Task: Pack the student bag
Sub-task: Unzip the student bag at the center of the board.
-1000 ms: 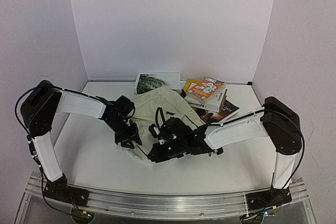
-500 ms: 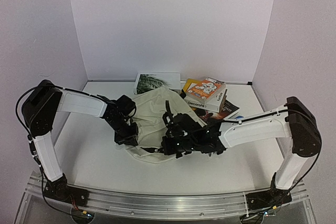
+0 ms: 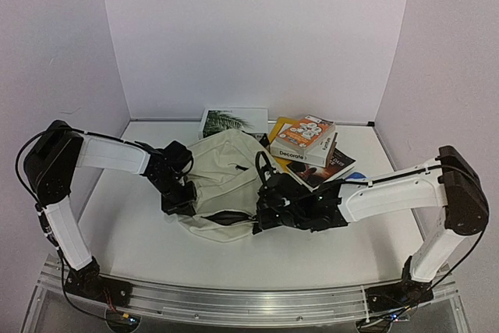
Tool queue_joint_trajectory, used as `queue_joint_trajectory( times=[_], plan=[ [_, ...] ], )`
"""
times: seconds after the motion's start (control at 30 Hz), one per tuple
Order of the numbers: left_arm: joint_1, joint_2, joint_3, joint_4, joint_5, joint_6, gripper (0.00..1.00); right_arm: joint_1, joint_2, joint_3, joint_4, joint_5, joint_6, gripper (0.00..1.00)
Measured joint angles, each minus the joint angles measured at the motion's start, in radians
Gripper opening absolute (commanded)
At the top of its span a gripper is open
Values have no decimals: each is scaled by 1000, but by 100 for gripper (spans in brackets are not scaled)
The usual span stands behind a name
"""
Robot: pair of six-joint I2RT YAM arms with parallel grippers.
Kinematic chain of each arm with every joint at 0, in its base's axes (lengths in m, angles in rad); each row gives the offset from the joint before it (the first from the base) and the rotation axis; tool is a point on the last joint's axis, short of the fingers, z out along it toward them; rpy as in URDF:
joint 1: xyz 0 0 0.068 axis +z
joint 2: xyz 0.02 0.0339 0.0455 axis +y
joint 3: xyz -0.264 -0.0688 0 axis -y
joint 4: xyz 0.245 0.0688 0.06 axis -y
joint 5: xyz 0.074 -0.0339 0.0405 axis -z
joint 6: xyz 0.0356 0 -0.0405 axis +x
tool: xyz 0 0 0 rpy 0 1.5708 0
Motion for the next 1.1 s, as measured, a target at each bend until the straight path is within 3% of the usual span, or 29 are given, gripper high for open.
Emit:
queue_joint_trajectory(
  times=[0.17, 0.47, 0.7, 0.9, 1.1],
  plan=[
    [19, -27, -21, -4, -17, 2, 0, -8, -30, -24, 2, 17, 11, 0],
    [33, -122, -65, -23, -70, 32, 3, -142, -33, -85, 34, -19, 14, 0],
    [36, -211, -63, -49, -87, 140, 54, -177, -58, -119, 117, -116, 2, 0],
    [23, -251, 36, -18, -40, 282, 83, -182, -86, -124, 171, -160, -1, 0],
    [-89, -220, 115, 148, 79, 388, 94, -209, -86, -133, 214, -200, 16, 0]
  ],
)
